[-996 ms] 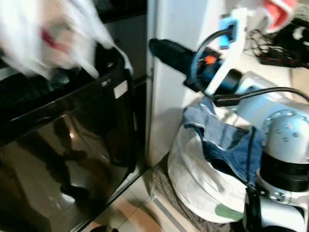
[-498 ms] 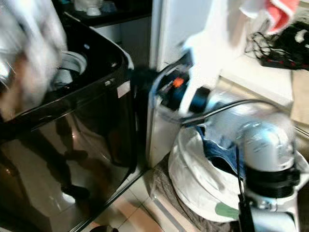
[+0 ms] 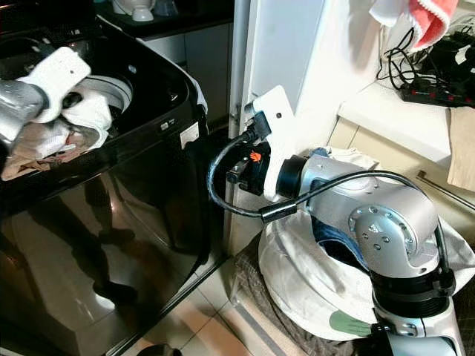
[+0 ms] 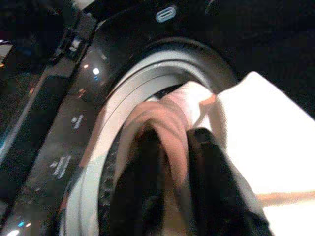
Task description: Clothes washing
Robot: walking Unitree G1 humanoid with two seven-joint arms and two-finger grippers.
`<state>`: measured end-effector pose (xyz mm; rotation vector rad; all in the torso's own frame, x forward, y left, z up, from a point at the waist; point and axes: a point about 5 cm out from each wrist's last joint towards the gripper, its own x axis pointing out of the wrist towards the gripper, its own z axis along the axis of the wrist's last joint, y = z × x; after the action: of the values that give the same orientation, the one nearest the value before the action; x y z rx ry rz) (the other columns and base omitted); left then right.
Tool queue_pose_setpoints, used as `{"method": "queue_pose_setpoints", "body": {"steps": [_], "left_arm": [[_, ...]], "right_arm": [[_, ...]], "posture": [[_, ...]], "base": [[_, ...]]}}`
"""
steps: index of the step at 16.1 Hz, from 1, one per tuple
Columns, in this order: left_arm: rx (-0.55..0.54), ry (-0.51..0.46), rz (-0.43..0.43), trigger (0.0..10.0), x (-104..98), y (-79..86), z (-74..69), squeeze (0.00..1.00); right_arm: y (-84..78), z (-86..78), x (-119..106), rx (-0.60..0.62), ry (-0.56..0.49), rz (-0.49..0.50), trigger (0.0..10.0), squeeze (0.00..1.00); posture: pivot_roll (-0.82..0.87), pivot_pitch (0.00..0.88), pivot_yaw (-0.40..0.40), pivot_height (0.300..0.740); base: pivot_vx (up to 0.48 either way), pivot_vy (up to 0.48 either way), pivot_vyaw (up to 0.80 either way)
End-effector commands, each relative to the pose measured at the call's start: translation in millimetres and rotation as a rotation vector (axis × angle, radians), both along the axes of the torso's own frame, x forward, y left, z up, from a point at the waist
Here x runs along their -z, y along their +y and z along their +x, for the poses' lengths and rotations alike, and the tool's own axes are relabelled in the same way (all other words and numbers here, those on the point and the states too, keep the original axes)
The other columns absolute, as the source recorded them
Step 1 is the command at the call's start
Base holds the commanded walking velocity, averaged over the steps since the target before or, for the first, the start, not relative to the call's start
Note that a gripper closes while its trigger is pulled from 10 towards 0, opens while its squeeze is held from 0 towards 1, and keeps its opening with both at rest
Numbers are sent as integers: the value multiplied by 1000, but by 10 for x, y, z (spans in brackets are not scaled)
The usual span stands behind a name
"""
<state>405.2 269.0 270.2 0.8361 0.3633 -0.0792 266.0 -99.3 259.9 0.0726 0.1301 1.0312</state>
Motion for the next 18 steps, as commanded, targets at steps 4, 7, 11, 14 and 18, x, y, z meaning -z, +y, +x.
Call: {"method": "queue_pose_setpoints", "body": {"steps": [4,7,11,14,18], "left_arm": [[-56,-325,87,10000,-525,39,13,725],[-11,-639,48,10000,-865,-70,-22,0],[444,-409,-443,10000,-467,-698,41,0],[835,-225,-658,10000,85,-1365,-357,0],[913,-78,-704,10000,263,-1480,-646,0]], "right_arm": [[-147,285,76,234,40,-40,10000,0],[-410,590,187,510,48,-75,10000,0],[-770,858,490,753,93,-228,10000,1000],[-1023,763,774,723,142,-510,10000,1000],[-1101,698,732,651,120,-546,10000,1000]], "posture": [[-28,0,-1,740],[-34,0,7,740],[-26,0,3,740],[-21,0,0,740],[-19,0,7,740]], "base": [[0,0,0],[0,0,0],[0,0,0],[0,0,0],[0,0,0]]}}
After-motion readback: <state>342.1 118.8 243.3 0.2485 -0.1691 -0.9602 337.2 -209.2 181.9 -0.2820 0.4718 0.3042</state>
